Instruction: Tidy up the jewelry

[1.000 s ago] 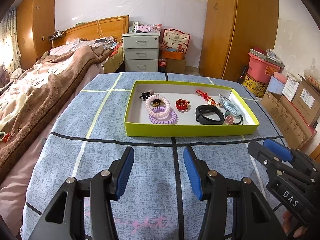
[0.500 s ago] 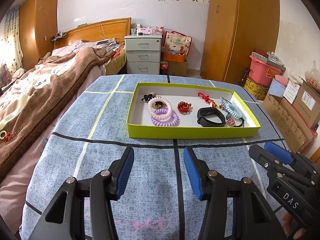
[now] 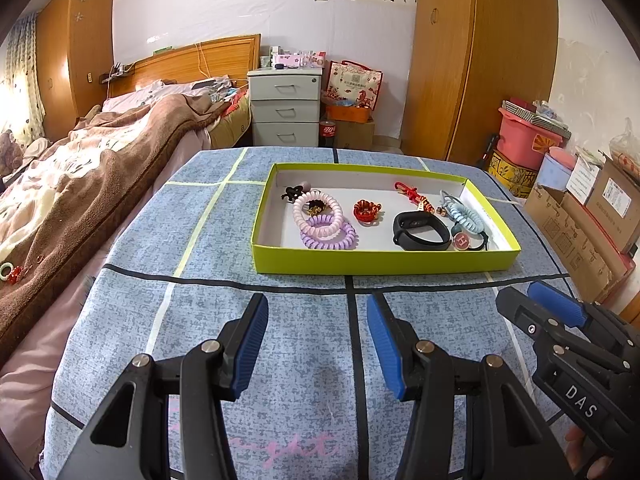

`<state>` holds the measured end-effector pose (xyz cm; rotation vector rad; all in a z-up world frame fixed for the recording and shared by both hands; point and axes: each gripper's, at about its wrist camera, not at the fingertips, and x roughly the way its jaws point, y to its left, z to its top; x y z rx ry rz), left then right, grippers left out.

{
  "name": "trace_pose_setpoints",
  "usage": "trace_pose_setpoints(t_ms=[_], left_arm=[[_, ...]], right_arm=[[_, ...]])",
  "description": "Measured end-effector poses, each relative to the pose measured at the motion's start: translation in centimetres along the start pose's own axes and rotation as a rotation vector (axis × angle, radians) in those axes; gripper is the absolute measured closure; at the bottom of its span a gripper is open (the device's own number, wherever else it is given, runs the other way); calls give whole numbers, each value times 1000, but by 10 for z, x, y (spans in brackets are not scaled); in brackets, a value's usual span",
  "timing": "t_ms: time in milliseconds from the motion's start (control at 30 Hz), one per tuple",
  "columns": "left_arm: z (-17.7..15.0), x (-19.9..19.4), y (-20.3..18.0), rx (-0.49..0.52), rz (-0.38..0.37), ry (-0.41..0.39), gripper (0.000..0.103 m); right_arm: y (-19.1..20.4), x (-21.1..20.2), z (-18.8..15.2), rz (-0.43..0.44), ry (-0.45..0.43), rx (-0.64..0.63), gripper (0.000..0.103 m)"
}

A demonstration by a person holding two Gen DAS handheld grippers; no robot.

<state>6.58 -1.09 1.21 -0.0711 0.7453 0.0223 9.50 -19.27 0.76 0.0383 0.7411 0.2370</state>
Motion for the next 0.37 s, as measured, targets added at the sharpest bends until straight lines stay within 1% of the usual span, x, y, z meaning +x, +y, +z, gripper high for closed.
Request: trace_pose_setpoints(t_ms=[367], left_arm=[[-1, -1, -3, 6, -1, 1, 50]], right_arm=[[0, 0, 0, 1, -1, 2, 58]])
